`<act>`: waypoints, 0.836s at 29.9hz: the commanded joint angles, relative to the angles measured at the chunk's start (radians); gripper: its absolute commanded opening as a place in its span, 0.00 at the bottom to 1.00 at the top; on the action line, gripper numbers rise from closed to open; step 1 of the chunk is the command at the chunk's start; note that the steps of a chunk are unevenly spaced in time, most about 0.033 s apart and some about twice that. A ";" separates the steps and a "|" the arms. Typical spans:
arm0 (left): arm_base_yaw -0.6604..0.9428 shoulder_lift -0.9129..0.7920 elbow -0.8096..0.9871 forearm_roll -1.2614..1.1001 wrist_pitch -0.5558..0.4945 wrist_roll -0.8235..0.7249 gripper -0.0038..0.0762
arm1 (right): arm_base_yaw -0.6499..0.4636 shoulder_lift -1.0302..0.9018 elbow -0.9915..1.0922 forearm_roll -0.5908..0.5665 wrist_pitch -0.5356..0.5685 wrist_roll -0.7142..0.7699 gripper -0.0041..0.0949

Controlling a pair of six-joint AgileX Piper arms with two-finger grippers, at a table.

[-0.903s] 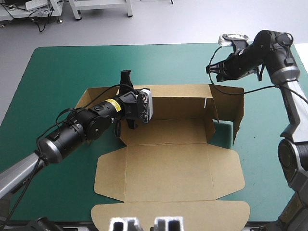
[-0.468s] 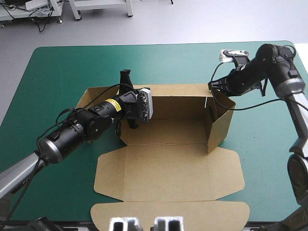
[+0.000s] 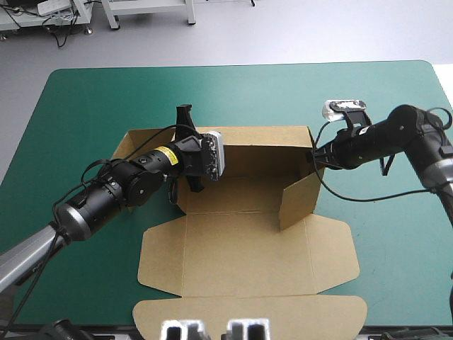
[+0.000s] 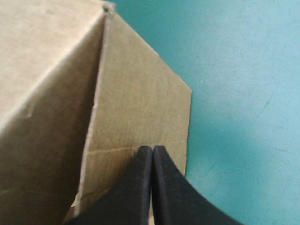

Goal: Fold the box

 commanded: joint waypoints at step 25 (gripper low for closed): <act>-0.006 -0.035 -0.030 -0.013 0.000 -0.085 0.04 | -0.007 -0.444 0.584 0.573 -0.550 -0.928 0.02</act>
